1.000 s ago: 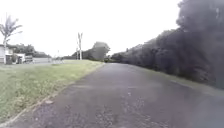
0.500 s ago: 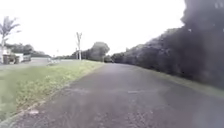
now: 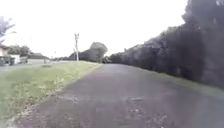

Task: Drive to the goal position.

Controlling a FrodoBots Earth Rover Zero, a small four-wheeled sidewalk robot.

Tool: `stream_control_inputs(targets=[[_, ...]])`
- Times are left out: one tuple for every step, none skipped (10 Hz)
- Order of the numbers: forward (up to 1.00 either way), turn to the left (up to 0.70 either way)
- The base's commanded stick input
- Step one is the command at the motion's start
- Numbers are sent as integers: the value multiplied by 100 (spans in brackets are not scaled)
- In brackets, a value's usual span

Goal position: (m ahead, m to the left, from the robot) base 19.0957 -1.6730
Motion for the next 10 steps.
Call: stream_control_inputs(targets=[[70,0],[70,0],[70,0],[70,0],[70,0],[70,0],[70,0],[70,0],[70,0],[70,0]])
